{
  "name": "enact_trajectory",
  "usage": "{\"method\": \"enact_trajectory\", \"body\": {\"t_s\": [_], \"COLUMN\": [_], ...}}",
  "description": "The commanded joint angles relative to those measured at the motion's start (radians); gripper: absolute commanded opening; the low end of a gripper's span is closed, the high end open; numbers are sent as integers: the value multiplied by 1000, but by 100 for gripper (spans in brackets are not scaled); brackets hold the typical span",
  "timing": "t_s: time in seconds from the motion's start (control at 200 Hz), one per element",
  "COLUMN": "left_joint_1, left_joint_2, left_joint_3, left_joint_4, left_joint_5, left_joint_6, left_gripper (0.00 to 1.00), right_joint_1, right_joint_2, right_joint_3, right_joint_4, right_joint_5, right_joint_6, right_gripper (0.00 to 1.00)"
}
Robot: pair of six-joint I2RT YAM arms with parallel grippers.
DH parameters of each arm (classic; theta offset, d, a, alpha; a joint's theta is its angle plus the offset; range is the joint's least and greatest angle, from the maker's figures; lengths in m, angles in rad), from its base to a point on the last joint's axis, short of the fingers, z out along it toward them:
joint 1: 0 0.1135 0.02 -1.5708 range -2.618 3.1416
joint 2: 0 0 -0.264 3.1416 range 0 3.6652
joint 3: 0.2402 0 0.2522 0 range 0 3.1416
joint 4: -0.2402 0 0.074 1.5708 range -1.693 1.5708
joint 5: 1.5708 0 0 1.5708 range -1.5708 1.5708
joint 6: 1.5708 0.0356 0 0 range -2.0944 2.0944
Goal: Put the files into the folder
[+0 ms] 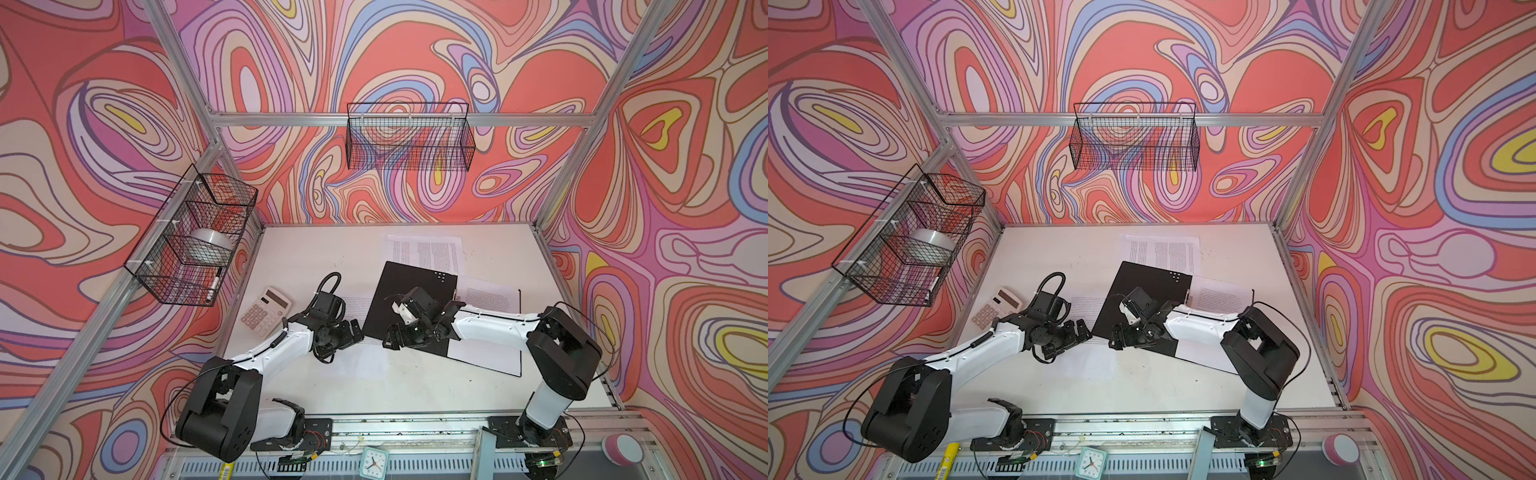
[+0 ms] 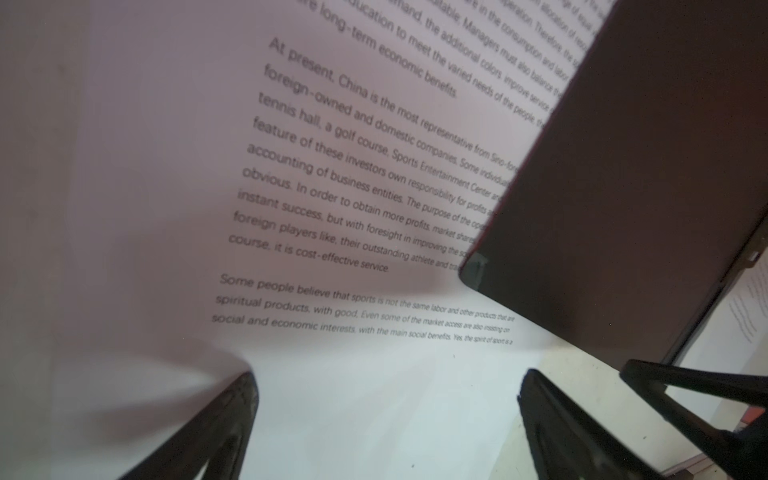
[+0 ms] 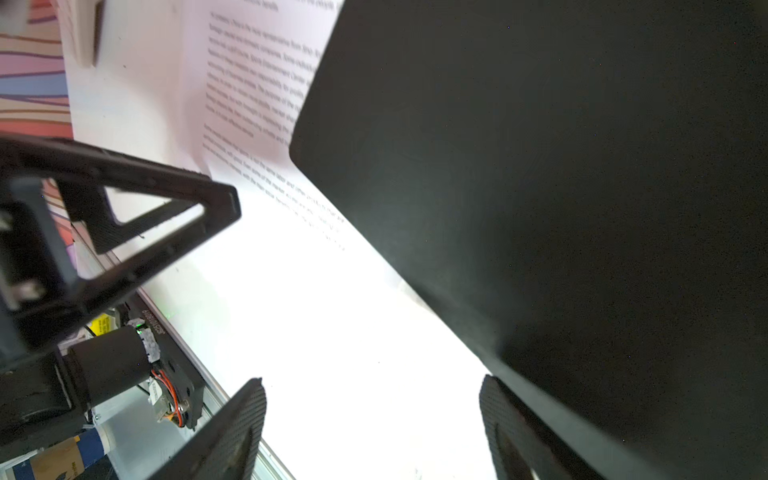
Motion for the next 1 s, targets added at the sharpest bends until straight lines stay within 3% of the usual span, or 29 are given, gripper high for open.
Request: {"method": "enact_trajectory", "body": {"t_s": [0.0,0.431,0.996], "left_joint_1": [5,4,5], "left_joint_2": [16,-76,-198], "left_joint_3": [-76,-223,-286], "left_joint_4": [42,75,24], "left_joint_5": [36,18,-29], "left_joint_6": [-16,-70,-118], "left_gripper": [97,97,96], "right_joint_1": [28,81,103], "right_joint_2": [6,32,226], "right_joint_3": [-23,-45,52], "right_joint_4": [61,66,86], "right_joint_5": [4,-25,-65], "right_joint_6": [62,119,165], "right_gripper": [85,84,86]}}
